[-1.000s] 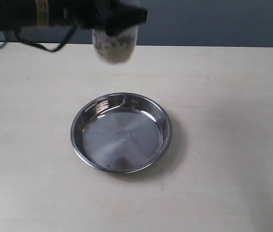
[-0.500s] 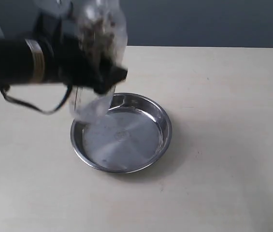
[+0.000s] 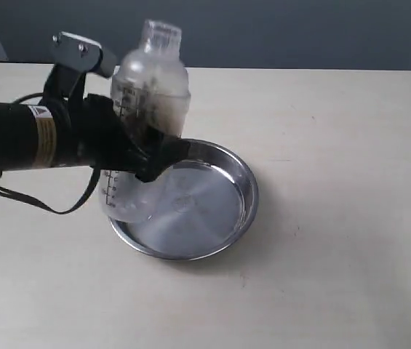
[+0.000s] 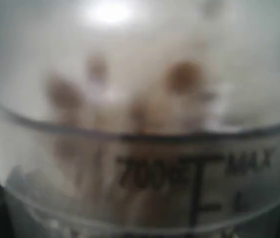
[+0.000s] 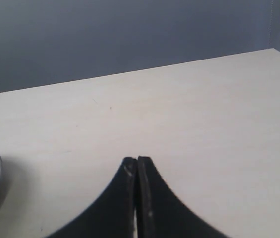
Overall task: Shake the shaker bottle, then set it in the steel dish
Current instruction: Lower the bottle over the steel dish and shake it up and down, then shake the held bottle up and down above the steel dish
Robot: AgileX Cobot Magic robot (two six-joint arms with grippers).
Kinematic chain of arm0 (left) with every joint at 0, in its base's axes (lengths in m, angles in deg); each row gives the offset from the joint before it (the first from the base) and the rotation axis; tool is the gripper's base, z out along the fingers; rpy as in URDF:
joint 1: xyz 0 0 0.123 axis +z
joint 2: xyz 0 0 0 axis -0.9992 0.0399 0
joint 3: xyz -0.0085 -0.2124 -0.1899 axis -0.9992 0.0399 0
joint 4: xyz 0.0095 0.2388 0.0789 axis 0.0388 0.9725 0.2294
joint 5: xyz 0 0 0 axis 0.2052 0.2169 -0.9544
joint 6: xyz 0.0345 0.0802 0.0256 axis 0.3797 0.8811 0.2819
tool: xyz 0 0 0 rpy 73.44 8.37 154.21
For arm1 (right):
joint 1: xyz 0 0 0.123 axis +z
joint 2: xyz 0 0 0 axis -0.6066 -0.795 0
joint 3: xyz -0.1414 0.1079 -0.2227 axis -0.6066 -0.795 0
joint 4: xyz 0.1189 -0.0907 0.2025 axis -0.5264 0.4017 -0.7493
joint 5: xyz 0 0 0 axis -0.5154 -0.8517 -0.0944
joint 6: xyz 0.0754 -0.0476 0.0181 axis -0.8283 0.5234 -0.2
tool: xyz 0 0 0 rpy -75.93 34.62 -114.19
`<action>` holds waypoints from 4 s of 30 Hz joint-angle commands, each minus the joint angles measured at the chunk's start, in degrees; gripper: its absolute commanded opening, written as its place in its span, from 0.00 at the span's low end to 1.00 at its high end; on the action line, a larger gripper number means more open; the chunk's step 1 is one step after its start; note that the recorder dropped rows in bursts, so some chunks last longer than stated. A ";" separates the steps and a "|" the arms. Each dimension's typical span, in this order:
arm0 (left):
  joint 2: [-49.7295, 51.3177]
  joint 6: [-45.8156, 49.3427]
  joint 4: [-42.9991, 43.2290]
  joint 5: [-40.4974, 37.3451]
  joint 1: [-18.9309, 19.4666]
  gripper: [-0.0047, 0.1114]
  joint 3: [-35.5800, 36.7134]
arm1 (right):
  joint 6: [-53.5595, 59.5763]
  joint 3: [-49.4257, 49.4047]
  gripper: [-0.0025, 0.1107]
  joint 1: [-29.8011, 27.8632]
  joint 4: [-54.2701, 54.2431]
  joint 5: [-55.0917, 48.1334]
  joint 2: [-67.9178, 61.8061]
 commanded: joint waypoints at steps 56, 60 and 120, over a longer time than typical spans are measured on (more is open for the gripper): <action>1.05 23.69 -27.23 0.08 -4.86 0.04 -12.82 | 0.11 -0.07 0.01 -0.18 -0.05 0.71 0.27; -3.45 26.29 -28.41 -8.81 -6.11 0.04 -14.26 | 0.11 -0.07 0.01 -0.18 -0.05 0.71 0.27; -0.25 23.65 -29.94 8.96 -4.13 0.04 -5.07 | 0.11 -0.07 0.01 -0.18 0.08 0.73 0.27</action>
